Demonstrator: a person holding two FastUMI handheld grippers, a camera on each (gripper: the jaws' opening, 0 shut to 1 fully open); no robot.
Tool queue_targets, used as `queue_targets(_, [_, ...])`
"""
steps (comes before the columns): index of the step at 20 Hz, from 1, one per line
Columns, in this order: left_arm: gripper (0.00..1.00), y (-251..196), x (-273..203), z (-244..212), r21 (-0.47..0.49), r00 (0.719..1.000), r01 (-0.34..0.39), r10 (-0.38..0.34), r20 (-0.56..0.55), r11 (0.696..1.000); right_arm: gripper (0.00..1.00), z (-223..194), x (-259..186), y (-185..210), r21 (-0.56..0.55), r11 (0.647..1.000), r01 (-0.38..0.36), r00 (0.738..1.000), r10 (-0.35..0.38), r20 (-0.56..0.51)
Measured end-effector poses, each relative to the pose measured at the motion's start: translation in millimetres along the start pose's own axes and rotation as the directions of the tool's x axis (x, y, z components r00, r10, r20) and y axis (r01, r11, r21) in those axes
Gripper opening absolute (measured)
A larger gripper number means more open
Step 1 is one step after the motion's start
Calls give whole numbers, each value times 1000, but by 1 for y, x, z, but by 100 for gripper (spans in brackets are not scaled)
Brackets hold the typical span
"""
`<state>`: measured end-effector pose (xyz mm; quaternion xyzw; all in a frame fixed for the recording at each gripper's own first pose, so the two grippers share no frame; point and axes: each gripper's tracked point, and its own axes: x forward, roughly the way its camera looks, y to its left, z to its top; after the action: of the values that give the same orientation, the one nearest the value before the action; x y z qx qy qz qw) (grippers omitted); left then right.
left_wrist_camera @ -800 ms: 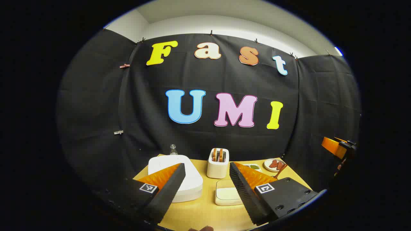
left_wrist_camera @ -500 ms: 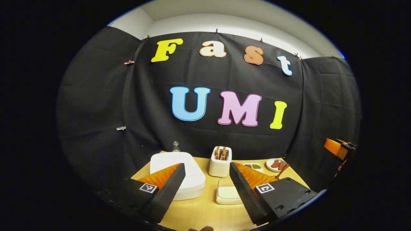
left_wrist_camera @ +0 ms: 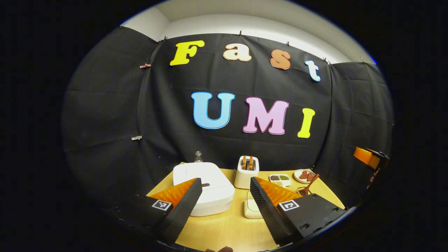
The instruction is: Close the left gripper, press the button to open the rice cooker; take a wooden spoon from the chopstick holder with the right hand, scoop a spoonful of rice and pour it into the rice cooker, then put the wooden spoon back into the chopstick holder.
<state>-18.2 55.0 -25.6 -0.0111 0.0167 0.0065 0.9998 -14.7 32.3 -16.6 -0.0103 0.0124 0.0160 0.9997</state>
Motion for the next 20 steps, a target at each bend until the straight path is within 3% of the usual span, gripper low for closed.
queue_targets(7, [96, 11, 10, -8, -6, 1000, -4, 4, -25, 1000, 97, -14, 2, 4, -39, 999, -20, 1000, 19, -19])
queue_targets(15, [93, 30, 66, -3, -1, 993, -69, 69, -101, 998, 97, -30, 39, -2, -16, 998, -68, 996, 67, -56])
queue_targets(17, [79, 36, 83, 1, 17, 990, -82, 83, -116, 996, 98, -38, 47, -10, -13, 998, -68, 995, 67, -67])
queue_targets(20, [51, 46, 109, -4, 20, 983, -93, 95, -156, 995, 98, -52, 59, -23, 0, 998, -59, 993, 58, -101])
